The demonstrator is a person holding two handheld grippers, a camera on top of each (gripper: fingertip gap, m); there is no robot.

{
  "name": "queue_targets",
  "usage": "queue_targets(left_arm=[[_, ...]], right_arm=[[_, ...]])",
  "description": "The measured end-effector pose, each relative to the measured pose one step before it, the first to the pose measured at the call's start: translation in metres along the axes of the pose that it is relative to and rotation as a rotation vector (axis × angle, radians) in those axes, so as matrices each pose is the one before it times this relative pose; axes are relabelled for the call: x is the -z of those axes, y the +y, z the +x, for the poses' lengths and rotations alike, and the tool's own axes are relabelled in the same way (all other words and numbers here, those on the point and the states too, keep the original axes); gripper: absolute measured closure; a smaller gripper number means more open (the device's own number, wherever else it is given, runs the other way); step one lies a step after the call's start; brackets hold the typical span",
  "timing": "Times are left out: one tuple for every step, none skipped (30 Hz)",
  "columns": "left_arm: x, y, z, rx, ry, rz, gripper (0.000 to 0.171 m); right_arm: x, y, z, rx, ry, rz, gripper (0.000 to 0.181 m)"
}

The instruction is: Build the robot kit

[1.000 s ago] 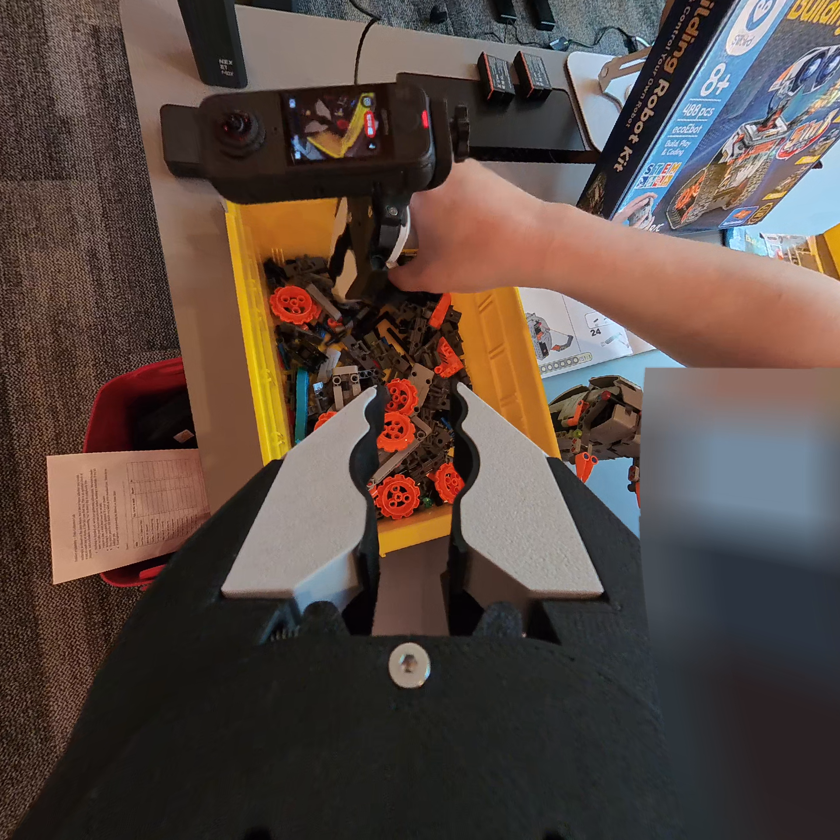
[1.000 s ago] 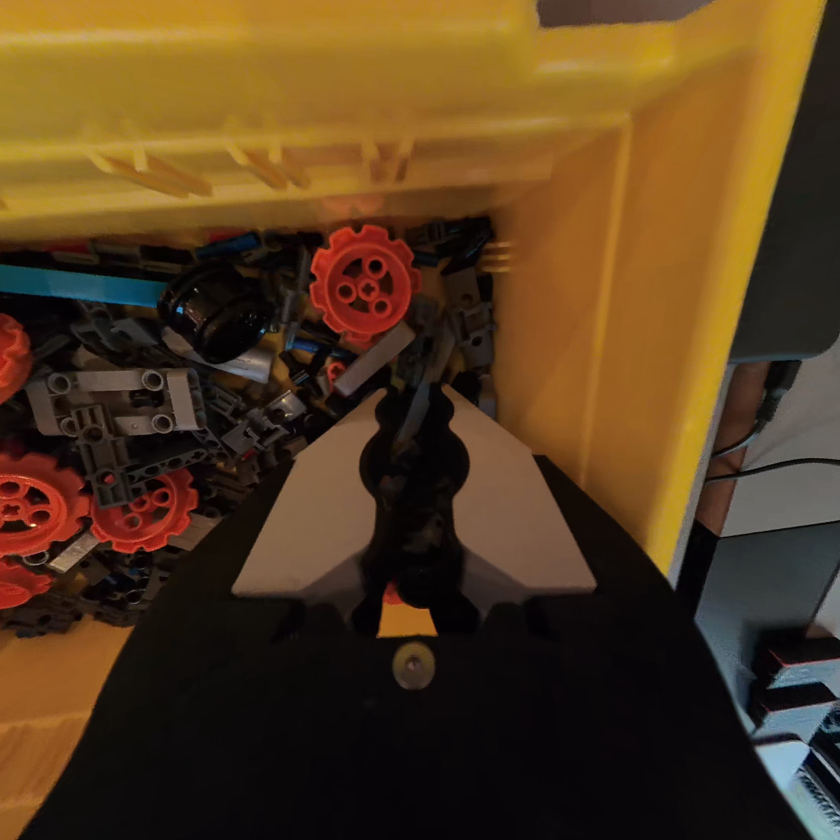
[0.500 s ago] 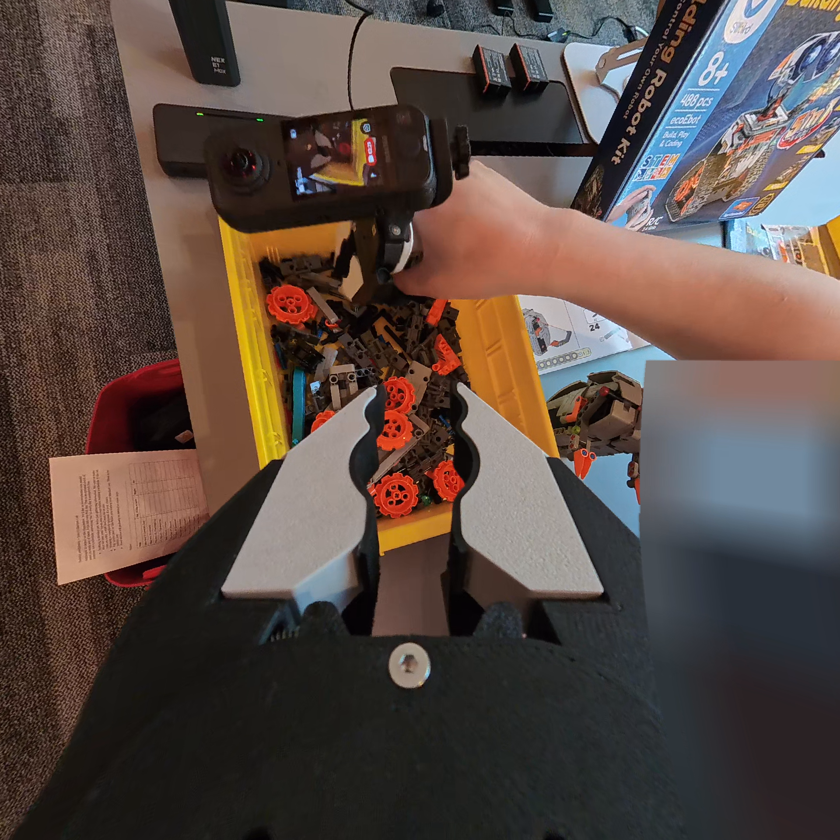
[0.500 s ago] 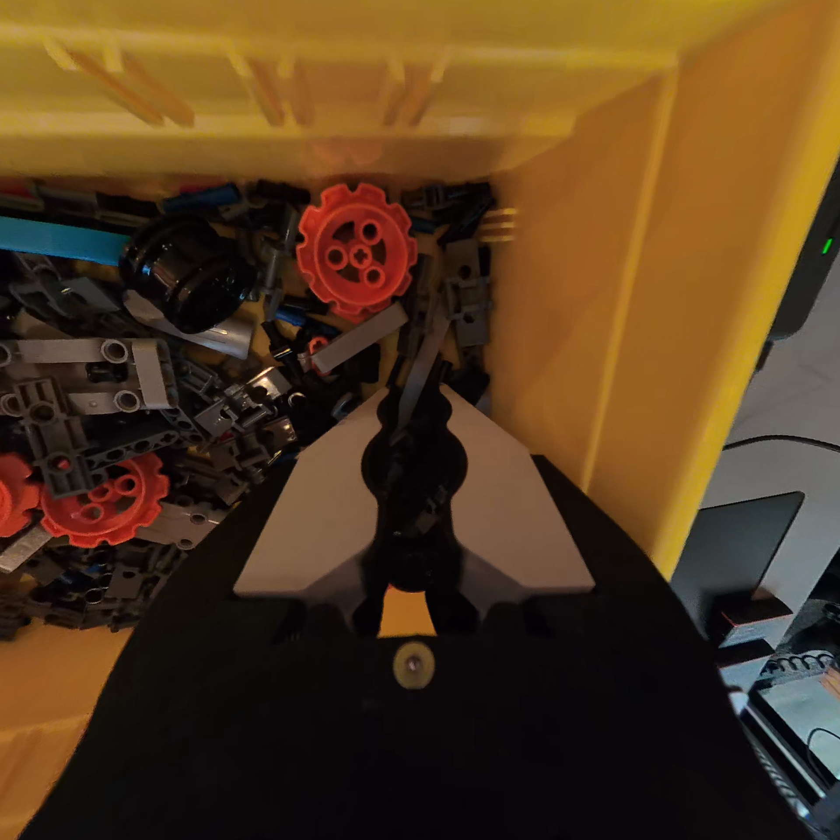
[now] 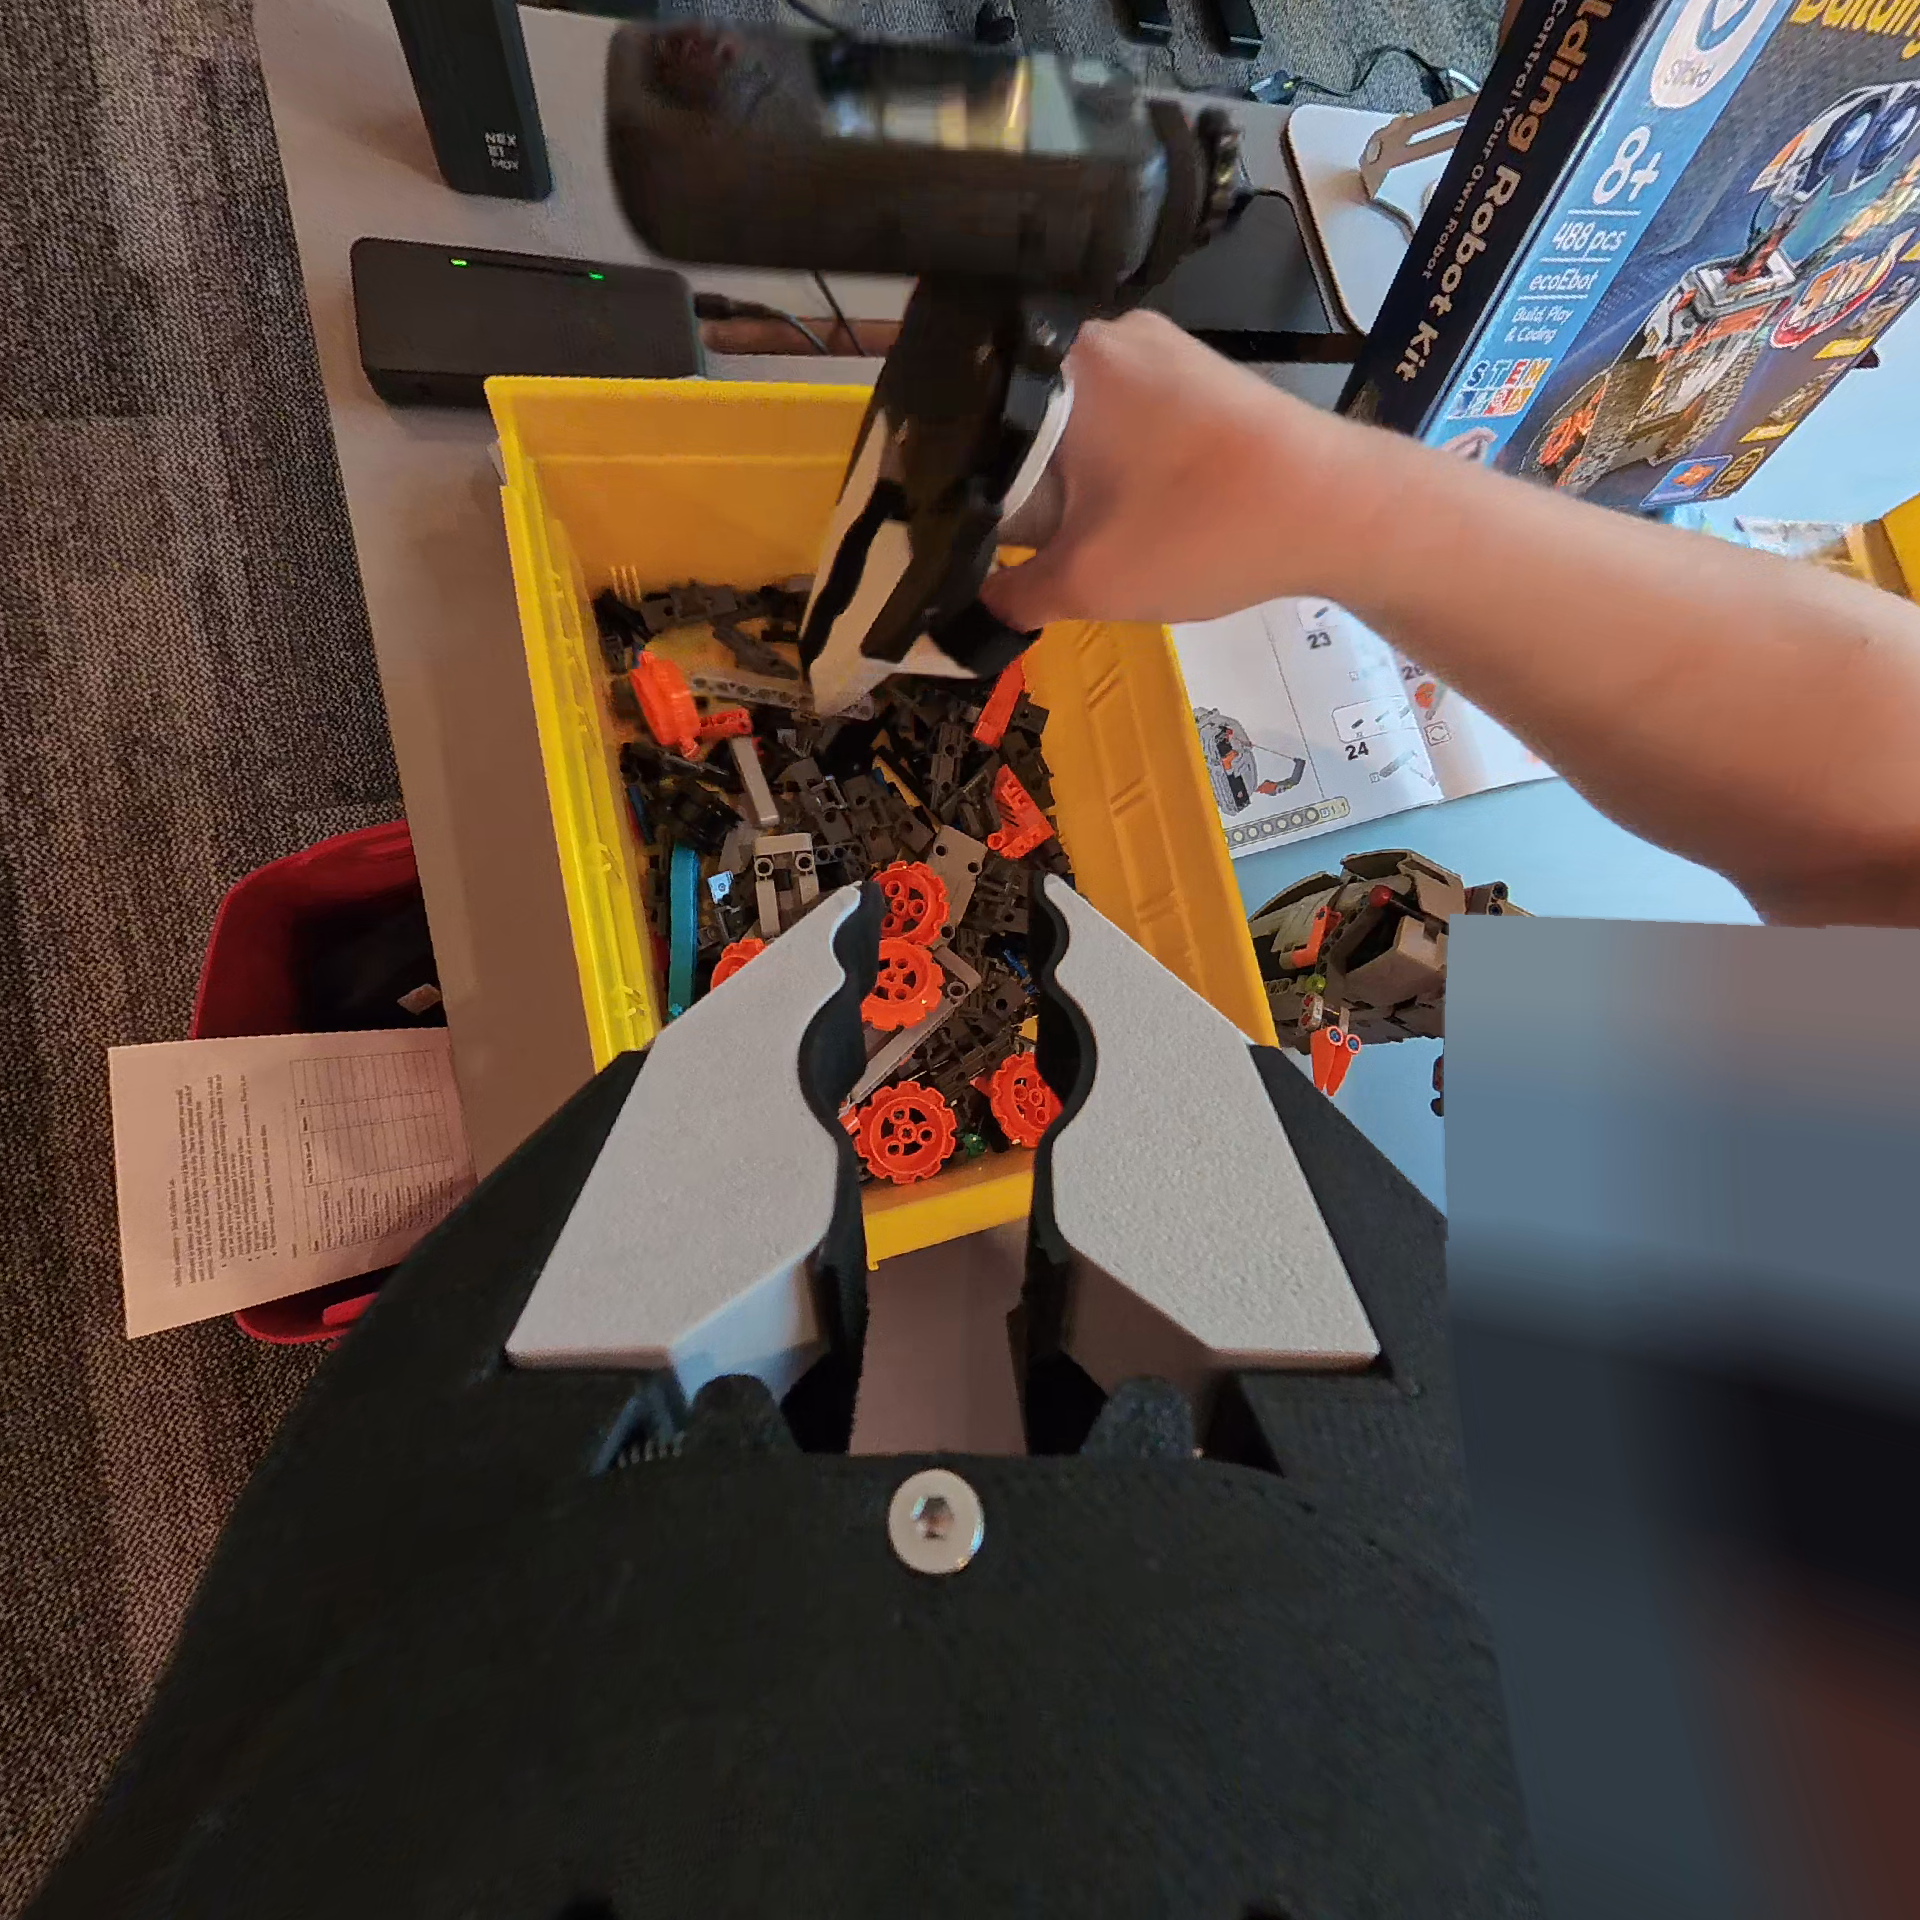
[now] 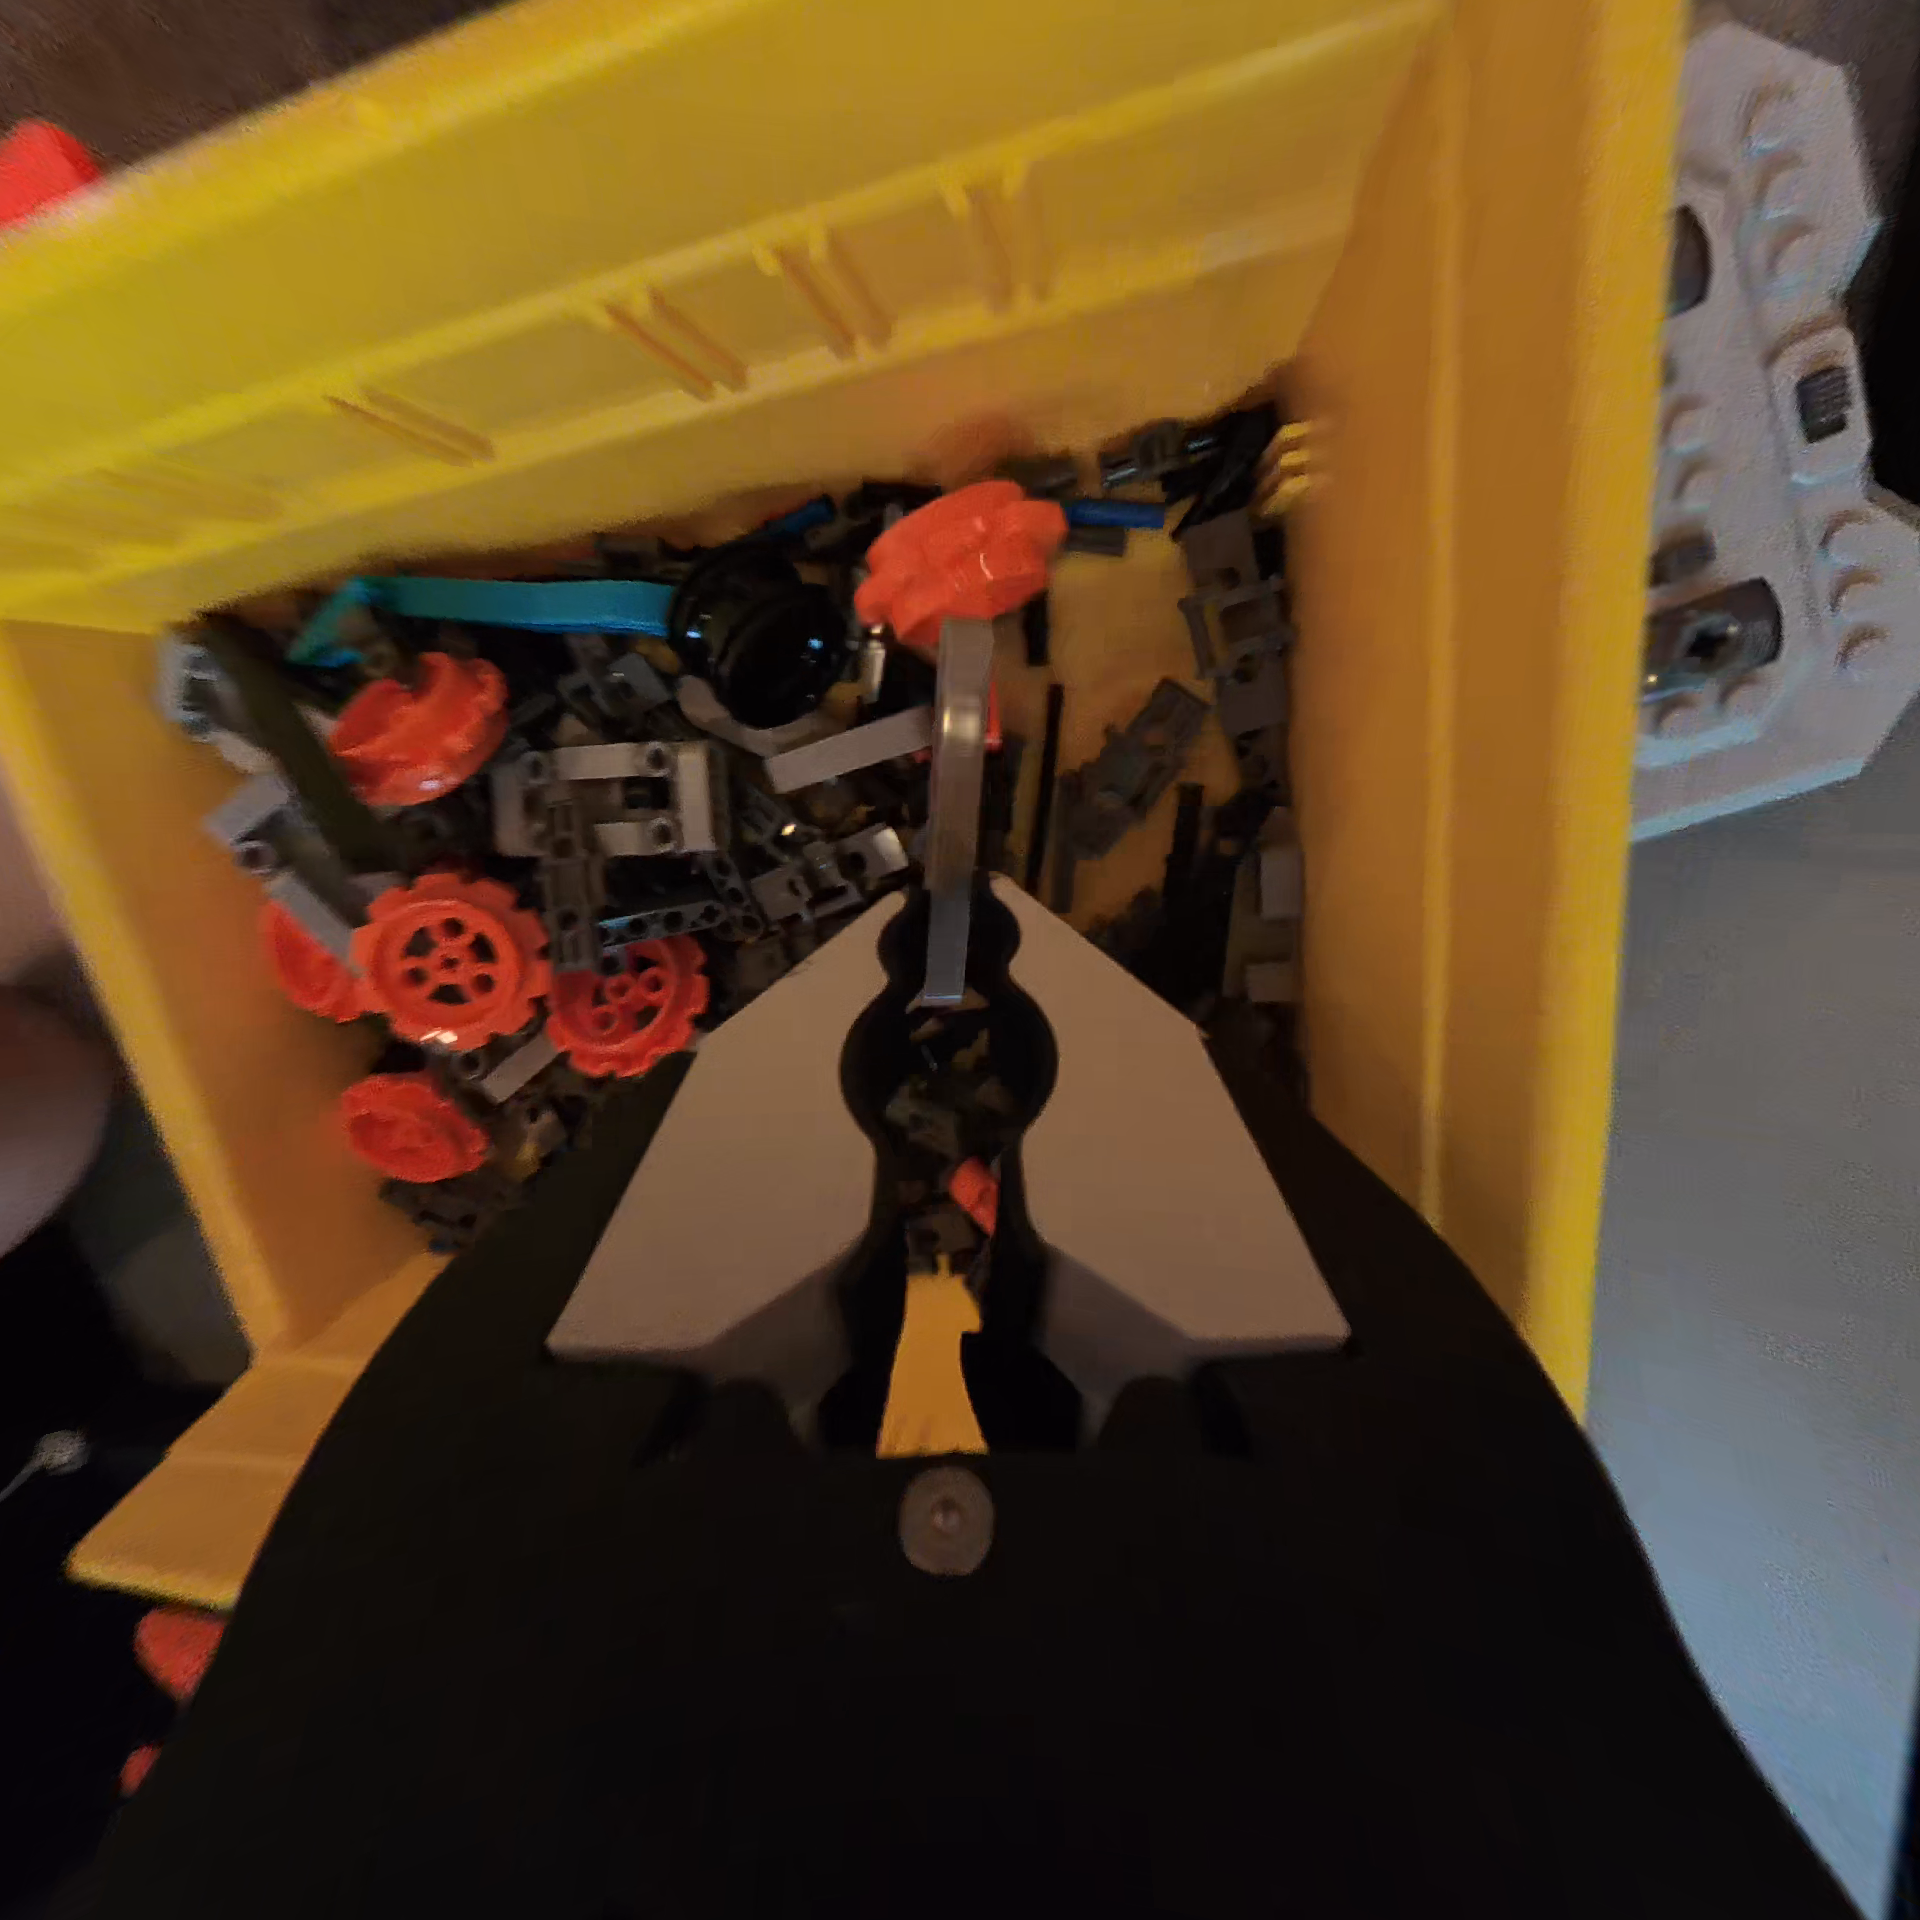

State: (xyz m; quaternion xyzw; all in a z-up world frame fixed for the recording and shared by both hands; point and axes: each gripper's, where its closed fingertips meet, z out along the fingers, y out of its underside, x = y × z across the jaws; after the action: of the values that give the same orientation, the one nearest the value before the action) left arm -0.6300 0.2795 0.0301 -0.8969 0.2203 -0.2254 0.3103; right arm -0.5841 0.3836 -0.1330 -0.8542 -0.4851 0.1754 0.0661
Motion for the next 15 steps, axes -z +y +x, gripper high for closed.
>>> queue_targets(left_arm=[[0.00008,-0.00027,-0.00009,0.001,0.0008,0.00154,0.145],[0.00006,-0.00005,-0.00007,0.0007,0.0003,0.00074,0.145],[-0.00001,-0.00002,0.00005,-0.0001,0.0004,0.00017,0.145],[-0.00002,0.00003,0.00006,-0.0003,0.0,-0.00043,0.145],[-0.00002,0.00011,-0.00021,0.0007,-0.0007,-0.00065,0.145],[0.0,0.0,0.00008,0.0007,0.0002,0.0,0.145],[0.00007,0.00004,0.00013,-0.0002,0.0012,0.00041,0.145],[0.00027,0.00016,-0.00017,0.0,0.0003,0.00061,0.145],[0.00033,-0.00007,-0.00029,0.0013,0.0001,0.00161,0.145],[0.00021,-0.00035,-0.00023,0.002,0.0015,0.00276,0.145],[0.00018,-0.00033,-0.0001,0.002,0.0019,0.00243,0.145],[-0.00002,-0.00011,-0.00018,0.0015,0.0015,0.00045,0.145],[-0.00025,0.00029,-0.00011,0.0006,0.0014,-0.00157,0.145],[-0.00021,0.00032,-0.00001,-0.0001,0.0007,-0.00205,0.145],[-0.00021,0.00011,-0.00013,-0.0002,-0.0002,-0.00102,0.145]], right_arm=[[0.00816,-0.00009,-0.00425,-0.0177,-0.0389,0.0251,0.174],[0.00821,0.00005,-0.00603,-0.0136,-0.0466,0.0254,0.174],[0.00808,0.00065,-0.0068,-0.0145,-0.0507,0.0213,0.174],[0.00751,0.00123,-0.00623,-0.0127,-0.0447,0.0157,0.174],[0.00673,0.00195,-0.00677,-0.0032,-0.0448,0.0099,0.174],[0.00603,0.00216,-0.00732,0.0068,-0.0438,0.0066,0.174],[0.00541,0.00281,-0.00538,0.0054,-0.0264,0.0036,0.174],[0.005,0.00295,-0.00486,0.0079,-0.0193,0.0011,0.174],[0.0044,0.00318,-0.00617,0.0106,-0.0247,-0.0018,0.174],[0.00398,0.00304,-0.00522,0.0078,-0.0168,-0.0033,0.174],[0.00344,0.00267,-0.00468,0.0111,-0.0124,-0.0053,0.174],[0.00309,0.00209,-0.00589,0.0161,-0.019,-0.0041,0.174],[0.00231,0.00169,-0.00662,0.0166,-0.0243,-0.0043,0.174],[0.00197,0.00237,-0.00502,0.013,-0.0152,-0.0117,0.174],[0.00162,0.0019,-0.00405,0.0117,-0.012,-0.0114,0.174]])
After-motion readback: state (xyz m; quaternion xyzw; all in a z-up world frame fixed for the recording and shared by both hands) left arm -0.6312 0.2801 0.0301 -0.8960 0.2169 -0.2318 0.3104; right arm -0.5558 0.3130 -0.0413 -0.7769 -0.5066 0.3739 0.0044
